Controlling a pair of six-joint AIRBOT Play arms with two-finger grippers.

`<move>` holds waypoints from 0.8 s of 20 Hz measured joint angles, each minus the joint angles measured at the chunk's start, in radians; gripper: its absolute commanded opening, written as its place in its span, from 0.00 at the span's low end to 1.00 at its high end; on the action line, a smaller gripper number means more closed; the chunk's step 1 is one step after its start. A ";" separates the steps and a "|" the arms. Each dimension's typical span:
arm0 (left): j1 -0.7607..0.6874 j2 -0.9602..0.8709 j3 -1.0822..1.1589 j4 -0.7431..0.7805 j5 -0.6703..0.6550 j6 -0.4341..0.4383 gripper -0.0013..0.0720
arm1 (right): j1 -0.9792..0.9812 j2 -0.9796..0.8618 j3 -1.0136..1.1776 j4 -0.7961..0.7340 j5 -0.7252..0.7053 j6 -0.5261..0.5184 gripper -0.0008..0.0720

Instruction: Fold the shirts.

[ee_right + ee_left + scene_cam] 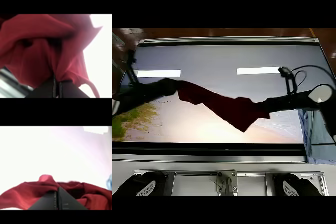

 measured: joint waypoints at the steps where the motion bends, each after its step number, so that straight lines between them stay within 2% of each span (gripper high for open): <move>1: 0.018 0.051 0.039 0.015 -0.001 0.001 0.07 | -0.003 0.045 0.050 0.007 -0.015 0.003 0.11; 9: 0.062 0.306 0.236 0.035 -0.009 -0.036 0.08 | 0.024 0.243 0.315 0.049 -0.036 0.096 0.11; 13: 0.066 0.380 0.267 0.072 -0.058 -0.045 0.07 | 0.026 0.296 0.382 -0.011 0.041 0.178 0.11; 16: 0.066 0.383 0.264 0.163 -0.143 -0.098 0.08 | 0.029 0.307 0.389 -0.027 0.182 0.286 0.10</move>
